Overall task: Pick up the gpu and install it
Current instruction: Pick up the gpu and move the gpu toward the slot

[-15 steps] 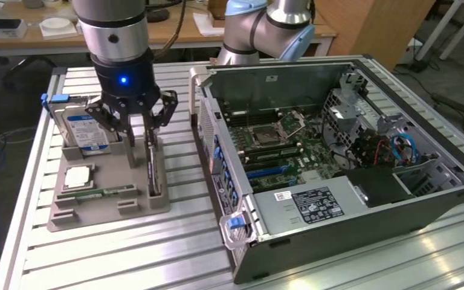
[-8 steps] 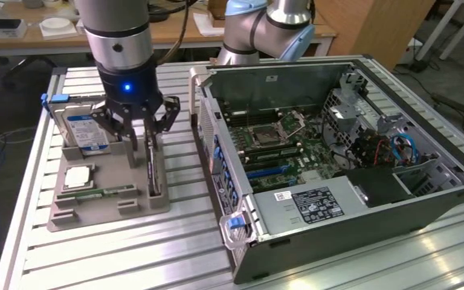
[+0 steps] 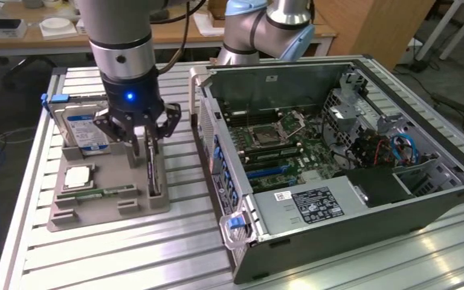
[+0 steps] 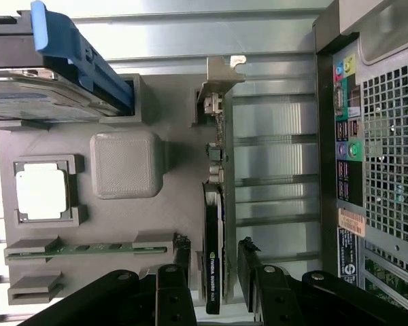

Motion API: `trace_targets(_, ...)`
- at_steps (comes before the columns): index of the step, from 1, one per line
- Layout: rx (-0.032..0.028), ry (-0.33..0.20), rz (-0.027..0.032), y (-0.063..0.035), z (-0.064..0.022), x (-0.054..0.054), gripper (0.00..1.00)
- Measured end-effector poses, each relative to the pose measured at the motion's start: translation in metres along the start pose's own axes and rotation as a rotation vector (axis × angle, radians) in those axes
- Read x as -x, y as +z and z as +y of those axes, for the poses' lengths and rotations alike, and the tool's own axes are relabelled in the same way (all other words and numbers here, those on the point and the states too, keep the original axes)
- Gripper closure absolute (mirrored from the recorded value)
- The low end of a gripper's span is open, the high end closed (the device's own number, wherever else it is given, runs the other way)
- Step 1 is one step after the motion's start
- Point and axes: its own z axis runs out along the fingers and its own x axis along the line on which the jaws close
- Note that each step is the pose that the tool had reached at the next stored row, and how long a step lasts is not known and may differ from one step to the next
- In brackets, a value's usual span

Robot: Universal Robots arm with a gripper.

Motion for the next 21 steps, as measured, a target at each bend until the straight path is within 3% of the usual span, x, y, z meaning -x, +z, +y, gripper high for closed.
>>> trace_targets(21, 0.0008, -0.011, 0.0001, 0.0362, -0.0010, 0.002, 0.59)
